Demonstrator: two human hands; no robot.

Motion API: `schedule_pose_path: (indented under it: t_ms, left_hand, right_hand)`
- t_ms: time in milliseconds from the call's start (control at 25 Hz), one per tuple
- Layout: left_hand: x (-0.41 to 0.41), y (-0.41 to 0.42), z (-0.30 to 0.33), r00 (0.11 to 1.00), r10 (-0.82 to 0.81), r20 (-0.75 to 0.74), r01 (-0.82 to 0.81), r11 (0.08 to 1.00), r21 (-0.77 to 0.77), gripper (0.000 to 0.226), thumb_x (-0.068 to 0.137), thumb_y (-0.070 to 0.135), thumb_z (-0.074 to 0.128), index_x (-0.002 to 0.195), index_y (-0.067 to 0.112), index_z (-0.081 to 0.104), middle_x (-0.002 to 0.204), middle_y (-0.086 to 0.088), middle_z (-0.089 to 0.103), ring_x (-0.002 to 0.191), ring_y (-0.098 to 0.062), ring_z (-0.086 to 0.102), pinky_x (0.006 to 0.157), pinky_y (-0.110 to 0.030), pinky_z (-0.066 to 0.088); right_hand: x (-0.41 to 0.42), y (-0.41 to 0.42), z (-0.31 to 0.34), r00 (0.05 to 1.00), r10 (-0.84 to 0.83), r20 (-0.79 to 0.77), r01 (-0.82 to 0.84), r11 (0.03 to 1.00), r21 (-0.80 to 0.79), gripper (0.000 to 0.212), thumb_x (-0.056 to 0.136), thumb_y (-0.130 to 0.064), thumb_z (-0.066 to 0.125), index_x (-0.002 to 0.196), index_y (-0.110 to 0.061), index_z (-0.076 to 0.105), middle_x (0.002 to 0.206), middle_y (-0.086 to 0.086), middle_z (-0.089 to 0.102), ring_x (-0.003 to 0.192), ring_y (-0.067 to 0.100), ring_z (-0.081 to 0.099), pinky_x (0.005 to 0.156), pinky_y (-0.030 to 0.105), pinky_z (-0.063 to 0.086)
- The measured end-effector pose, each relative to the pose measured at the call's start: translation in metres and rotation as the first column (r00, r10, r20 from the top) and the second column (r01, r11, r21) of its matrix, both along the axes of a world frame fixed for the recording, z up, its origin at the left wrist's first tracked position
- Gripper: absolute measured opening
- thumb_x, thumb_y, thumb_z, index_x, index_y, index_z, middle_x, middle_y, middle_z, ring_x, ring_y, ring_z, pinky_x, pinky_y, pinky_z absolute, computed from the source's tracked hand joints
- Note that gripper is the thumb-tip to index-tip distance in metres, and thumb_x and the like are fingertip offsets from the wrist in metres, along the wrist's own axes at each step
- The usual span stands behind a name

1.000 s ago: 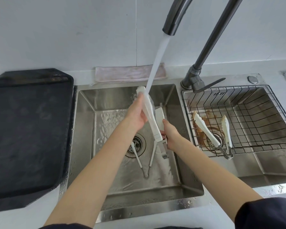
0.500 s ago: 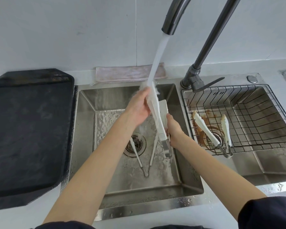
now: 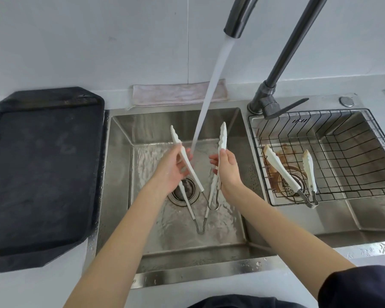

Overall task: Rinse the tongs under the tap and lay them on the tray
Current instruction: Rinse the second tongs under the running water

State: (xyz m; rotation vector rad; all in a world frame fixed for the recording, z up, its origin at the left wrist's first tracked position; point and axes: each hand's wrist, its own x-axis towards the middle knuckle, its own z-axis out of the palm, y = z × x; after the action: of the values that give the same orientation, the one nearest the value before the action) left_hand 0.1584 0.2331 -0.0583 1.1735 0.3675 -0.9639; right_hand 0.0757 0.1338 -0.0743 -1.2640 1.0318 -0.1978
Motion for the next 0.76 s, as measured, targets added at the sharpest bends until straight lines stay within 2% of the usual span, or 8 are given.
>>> schedule_pose_path:
  t_ms: [120,240,320,400,480,560,680,760]
  left_hand:
    - [-0.020,0.012,-0.017,0.931,-0.307,0.195,0.239,0.920,0.310,0.047,0.091,0.017,0.053,0.133,0.028,0.036,0.096,0.001,0.051,0.091,-0.015,0.054,0.079,-0.030,0.050]
    - [-0.033,0.021,-0.039,0.871,-0.438,0.224,0.284,0.819,0.498,0.064,0.090,0.009,0.052,0.144,0.025,0.022,0.104,-0.008,0.051,0.093,-0.022,0.056,0.087,-0.036,0.052]
    - [-0.037,0.027,-0.053,0.879,-0.449,0.160,0.310,0.793,0.524,0.063,0.090,0.007,0.053,0.144,0.021,0.024,0.111,-0.014,0.055,0.096,-0.027,0.060,0.086,-0.040,0.055]
    - [-0.040,0.032,-0.067,0.852,-0.507,0.133,0.352,0.742,0.570,0.058,0.089,0.008,0.054,0.142,0.017,0.029,0.120,-0.017,0.057,0.102,-0.030,0.062,0.085,-0.041,0.056]
    - [-0.045,0.035,-0.077,0.808,-0.574,0.135,0.379,0.681,0.627,0.056,0.090,0.009,0.054,0.141,0.015,0.031,0.123,-0.016,0.058,0.106,-0.031,0.062,0.089,-0.043,0.054]
    - [-0.049,0.035,-0.085,0.780,-0.610,0.142,0.380,0.641,0.667,0.054,0.090,0.009,0.053,0.140,0.015,0.033,0.123,-0.016,0.059,0.109,-0.032,0.060,0.093,-0.045,0.051]
    - [-0.051,0.034,-0.098,0.776,-0.616,0.137,0.370,0.620,0.692,0.053,0.089,0.008,0.053,0.138,0.017,0.036,0.122,-0.014,0.060,0.109,-0.034,0.060,0.093,-0.046,0.051]
    - [-0.050,0.035,-0.107,0.784,-0.609,0.116,0.366,0.607,0.706,0.050,0.088,0.008,0.054,0.136,0.015,0.039,0.120,-0.015,0.061,0.107,-0.035,0.060,0.092,-0.047,0.052]
  right_hand:
    - [-0.009,0.011,-0.017,0.996,0.045,-0.072,-0.042,0.998,0.045,0.040,0.101,-0.024,0.028,0.133,-0.003,0.041,0.085,-0.008,0.055,0.077,0.003,0.050,0.079,0.024,0.044]
    - [-0.020,0.019,-0.035,0.984,0.078,-0.161,-0.065,0.994,0.088,0.039,0.101,-0.022,0.028,0.134,-0.003,0.038,0.095,-0.001,0.055,0.087,0.012,0.051,0.089,0.032,0.045]
    - [-0.027,0.020,-0.046,0.972,0.106,-0.208,-0.087,0.991,0.097,0.038,0.101,-0.020,0.029,0.135,-0.003,0.037,0.103,0.005,0.052,0.094,0.015,0.050,0.082,0.028,0.047]
    - [-0.034,0.019,-0.057,0.959,0.136,-0.247,-0.109,0.987,0.120,0.033,0.101,-0.019,0.029,0.130,-0.008,0.040,0.097,0.004,0.052,0.090,0.016,0.052,0.075,0.026,0.045]
    - [-0.042,0.017,-0.070,0.936,0.160,-0.312,-0.121,0.983,0.140,0.022,0.101,-0.020,0.030,0.120,-0.018,0.039,0.085,0.000,0.051,0.078,0.014,0.054,0.073,0.029,0.045]
    - [-0.049,0.018,-0.083,0.901,0.185,-0.392,-0.142,0.980,0.136,0.024,0.100,-0.022,0.030,0.121,-0.019,0.041,0.087,0.002,0.055,0.078,0.017,0.057,0.076,0.034,0.047]
    - [-0.054,0.019,-0.097,0.851,0.209,-0.481,-0.173,0.978,0.120,0.039,0.100,-0.026,0.030,0.134,-0.010,0.040,0.113,0.014,0.062,0.099,0.027,0.057,0.095,0.042,0.047]
    - [-0.053,0.018,-0.100,0.821,0.231,-0.522,-0.198,0.973,0.119,0.044,0.100,-0.027,0.028,0.141,-0.011,0.035,0.133,0.015,0.055,0.107,0.027,0.053,0.097,0.038,0.042]
